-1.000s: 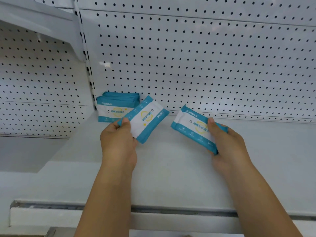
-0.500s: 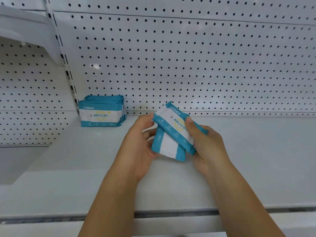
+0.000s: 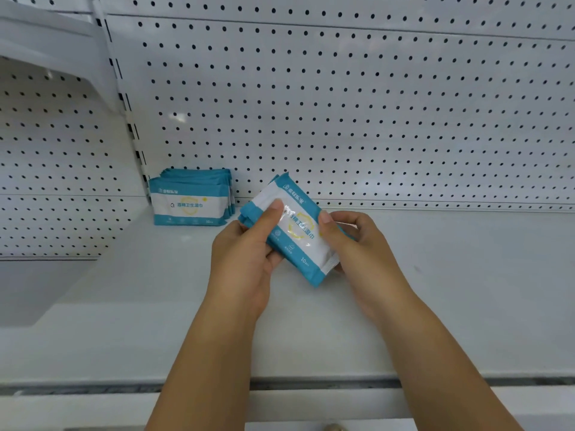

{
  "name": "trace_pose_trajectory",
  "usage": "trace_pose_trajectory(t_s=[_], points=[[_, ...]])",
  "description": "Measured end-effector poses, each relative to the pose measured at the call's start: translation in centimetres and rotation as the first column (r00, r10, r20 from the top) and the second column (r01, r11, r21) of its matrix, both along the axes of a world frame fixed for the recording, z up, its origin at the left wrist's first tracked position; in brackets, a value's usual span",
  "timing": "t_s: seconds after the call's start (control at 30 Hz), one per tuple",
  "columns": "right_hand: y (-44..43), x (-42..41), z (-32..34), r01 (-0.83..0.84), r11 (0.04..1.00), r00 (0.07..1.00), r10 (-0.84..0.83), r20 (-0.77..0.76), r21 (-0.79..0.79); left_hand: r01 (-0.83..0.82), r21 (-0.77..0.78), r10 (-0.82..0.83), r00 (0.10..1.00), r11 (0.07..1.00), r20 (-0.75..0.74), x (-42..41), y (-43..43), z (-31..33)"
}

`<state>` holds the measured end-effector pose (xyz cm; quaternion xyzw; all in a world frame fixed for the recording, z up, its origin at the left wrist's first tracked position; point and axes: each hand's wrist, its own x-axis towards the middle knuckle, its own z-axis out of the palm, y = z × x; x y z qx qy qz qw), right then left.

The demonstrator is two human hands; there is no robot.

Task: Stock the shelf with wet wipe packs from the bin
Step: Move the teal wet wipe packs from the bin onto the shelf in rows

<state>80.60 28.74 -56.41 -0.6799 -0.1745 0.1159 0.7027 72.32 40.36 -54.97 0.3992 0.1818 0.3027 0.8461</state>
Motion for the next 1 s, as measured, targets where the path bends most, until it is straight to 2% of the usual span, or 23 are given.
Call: trace_pose_trajectory(t_s=[0.1, 0.17, 0.3, 0.43, 0.53, 0.6, 0.67, 0.73, 0.8, 0.9, 0.93, 1.0], points=[[0.2, -0.2, 0.0, -0.089, 0.992, 0.988, 0.099, -0.119, 0.087, -0.053, 0.019, 0.053, 0.998, 0.998, 0.018, -0.2, 0.4, -0.1], [0.2, -0.5, 0.1, -0.111, 0.988, 0.986, 0.123, -0.116, 0.103, -0.050, 0.086, 0.050, 0.999, 0.995, 0.006, -0.4, 0.9, -0.2], [0.5, -1.1, 0.4, -0.126, 0.989, 0.978, 0.137, 0.156, -0.074, -0.018, 0.370, 0.094, 0.978, 0.929, -0.188, -1.5, 2.7, -0.1], [2.2, -1.5, 0.3, -0.073, 0.980, 0.954, 0.123, 0.275, -0.186, -0.170, 0.621, 0.362, 0.911, 0.765, -0.197, -3.4, 5.8, 0.5], [4.3, -1.7, 0.2, -0.022, 0.964, 0.914, 0.127, 0.385, -0.266, -0.290, 0.730, 0.605, 0.768, 0.619, -0.209, -4.7, 8.5, 0.0], [6.2, -1.6, 0.8, -0.050, 0.963, 0.898, 0.160, 0.410, -0.266, -0.280, 0.779, 0.696, 0.669, 0.561, -0.261, -5.4, 10.0, -0.5], [8.5, -1.5, 1.6, -0.080, 0.958, 0.881, 0.197, 0.430, -0.275, -0.200, 0.823, 0.744, 0.574, 0.532, -0.342, -6.0, 11.3, -0.9], [10.8, -1.4, 2.4, -0.099, 0.950, 0.853, 0.234, 0.467, -0.295, -0.040, 0.848, 0.775, 0.429, 0.529, -0.463, -6.6, 12.4, -1.1], [13.3, -1.3, 2.9, -0.150, 0.941, 0.826, 0.288, 0.484, -0.304, 0.081, 0.816, 0.760, 0.322, 0.572, -0.564, -7.2, 13.1, -1.4], [16.6, -1.1, 2.6, -0.195, 0.917, 0.788, 0.358, 0.501, -0.348, 0.179, 0.760, 0.716, 0.256, 0.625, -0.649, -7.4, 13.4, -2.2], [17.5, -0.9, 2.3, -0.174, 0.904, 0.754, 0.377, 0.537, -0.390, 0.219, 0.748, 0.709, 0.238, 0.627, -0.664, -7.4, 13.4, -2.3], [18.7, -0.4, 1.5, -0.035, 0.864, 0.624, 0.412, 0.664, -0.503, 0.271, 0.734, 0.707, 0.205, 0.623, -0.677, -7.4, 13.5, -2.4]])
